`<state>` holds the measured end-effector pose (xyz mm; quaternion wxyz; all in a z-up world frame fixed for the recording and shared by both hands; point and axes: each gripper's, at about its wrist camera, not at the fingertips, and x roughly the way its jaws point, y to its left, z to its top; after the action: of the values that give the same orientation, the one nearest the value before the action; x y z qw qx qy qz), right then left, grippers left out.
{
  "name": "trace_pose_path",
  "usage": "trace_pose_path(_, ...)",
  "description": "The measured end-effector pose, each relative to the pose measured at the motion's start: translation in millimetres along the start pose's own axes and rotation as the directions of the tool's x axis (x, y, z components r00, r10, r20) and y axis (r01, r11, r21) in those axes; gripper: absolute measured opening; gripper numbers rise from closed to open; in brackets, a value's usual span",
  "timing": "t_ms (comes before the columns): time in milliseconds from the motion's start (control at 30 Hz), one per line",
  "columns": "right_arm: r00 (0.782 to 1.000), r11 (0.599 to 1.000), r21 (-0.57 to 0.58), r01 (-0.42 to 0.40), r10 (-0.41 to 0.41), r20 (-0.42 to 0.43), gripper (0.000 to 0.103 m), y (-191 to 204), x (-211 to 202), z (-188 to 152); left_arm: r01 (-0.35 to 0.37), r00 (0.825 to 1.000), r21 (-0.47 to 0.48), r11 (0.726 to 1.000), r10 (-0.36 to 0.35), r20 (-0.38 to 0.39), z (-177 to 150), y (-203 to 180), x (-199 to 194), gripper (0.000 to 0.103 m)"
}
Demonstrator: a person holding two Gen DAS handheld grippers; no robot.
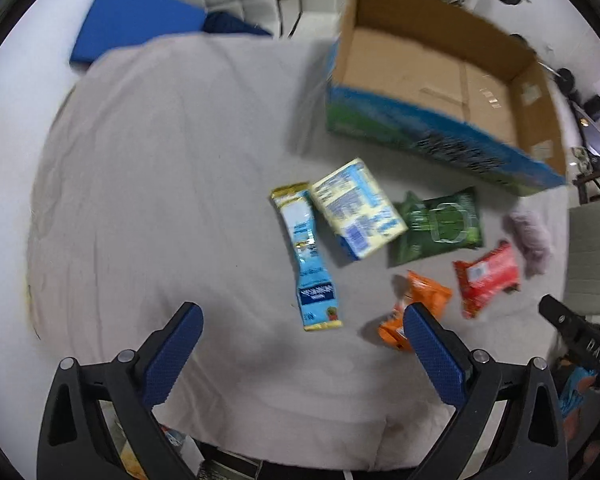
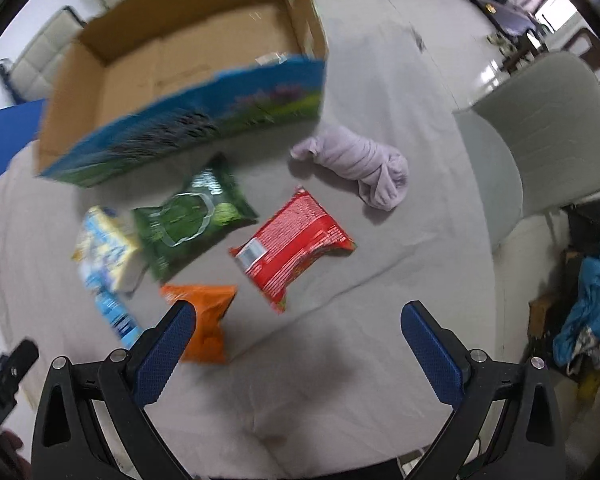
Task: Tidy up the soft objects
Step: 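Grasp the blue tube snack with the left tool while the right tool grasps the red bag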
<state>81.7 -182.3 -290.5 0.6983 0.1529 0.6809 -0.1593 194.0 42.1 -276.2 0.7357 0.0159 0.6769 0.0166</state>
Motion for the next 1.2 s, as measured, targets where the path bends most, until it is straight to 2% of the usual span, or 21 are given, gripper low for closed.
trace_pose_path(100, 0.998, 0.998, 0.064, -0.004, 0.008, -0.067, 0.103, -7.5, 36.1, 13.5, -0.005, 0.999, -0.009, 1.0, 0.004, -0.043, 6.3, 5.1, 36.6, 0.096)
trace_pose_path(167, 0.994, 0.994, 0.104, -0.013, 0.024, -0.111, 0.103, -13.4, 57.7, 22.3, 0.005, 0.997, -0.022, 1.0, -0.007, -0.078, 14.0, 6.8, 59.2, 0.087)
trace_pose_path(333, 0.984, 0.984, 0.175, -0.021, 0.052, -0.173, 0.103, -17.6, 98.1, 38.8, -0.001, 0.992, -0.031, 1.0, -0.003, -0.125, 32.8, 5.9, 101.5, 0.083)
trace_pose_path(533, 0.975, 0.98, 0.197, 0.002, 0.041, -0.218, 0.101, -16.8, 127.4, 41.2, -0.025, 0.984, 0.005, 1.0, 0.025, -0.176, 40.9, 1.2, 127.8, 0.082)
trace_pose_path(600, 0.974, 0.979, 0.203, -0.001, 0.047, -0.222, 0.101, -17.8, 137.2, 42.0, -0.011, 0.981, 0.007, 1.0, 0.013, -0.193, 41.4, -0.4, 133.8, 0.08)
trace_pose_path(700, 0.973, 0.977, 0.213, -0.016, 0.064, -0.223, 0.101, -17.6, 152.2, 44.9, -0.003, 0.975, 0.021, 1.0, 0.007, -0.22, 41.3, -4.8, 142.5, 0.072)
trace_pose_path(767, 0.973, 0.979, 0.206, -0.011, 0.058, -0.222, 0.1, -16.1, 161.9, 48.0, -0.008, 0.974, 0.022, 1.0, 0.012, -0.228, 42.7, -5.6, 147.3, 0.061)
trace_pose_path(800, 0.973, 0.979, 0.204, -0.018, 0.064, -0.222, 0.099, -14.8, 164.2, 48.5, -0.005, 0.971, 0.025, 1.0, 0.011, -0.238, 43.0, -5.6, 151.1, 0.058)
trace_pose_path(833, 0.971, 0.979, 0.202, -0.029, 0.076, -0.228, 0.095, -7.6, 159.1, 58.2, -0.006, 0.969, 0.028, 1.0, 0.013, -0.247, 42.3, -5.2, 155.2, 0.051)
trace_pose_path(933, 0.967, 0.98, 0.195, -0.033, 0.081, -0.242, 0.093, -4.9, 160.3, 56.4, 0.0, 0.973, 0.041, 0.999, 0.01, -0.23, 39.6, -4.1, 156.6, 0.046)
trace_pose_path(1033, 0.961, 0.976, 0.211, -0.051, 0.106, -0.256, 0.089, -4.2, 160.5, 48.3, 0.014, 0.972, 0.053, 0.998, -0.001, -0.236, 28.9, -5.5, 150.7, 0.029)
trace_pose_path(1100, 0.959, 0.974, 0.218, -0.067, 0.123, -0.255, 0.081, -5.6, 163.7, 42.2, 0.008, 0.972, 0.068, 0.998, 0.009, -0.236, 12.7, -7.6, 153.0, 0.027)
trace_pose_path(1167, 0.959, 0.977, 0.197, -0.077, 0.127, -0.254, 0.065, 0.2, 160.3, 34.5, 0.011, 0.972, 0.082, 0.997, 0.008, -0.235, 1.1, -6.4, 155.1, 0.024)
trace_pose_path(1200, 0.96, 0.982, 0.175, -0.077, 0.12, -0.252, 0.061, 6.3, 156.8, 31.7, 0.013, 0.972, 0.088, 0.996, 0.008, -0.235, -5.5, -3.5, 154.5, 0.024)
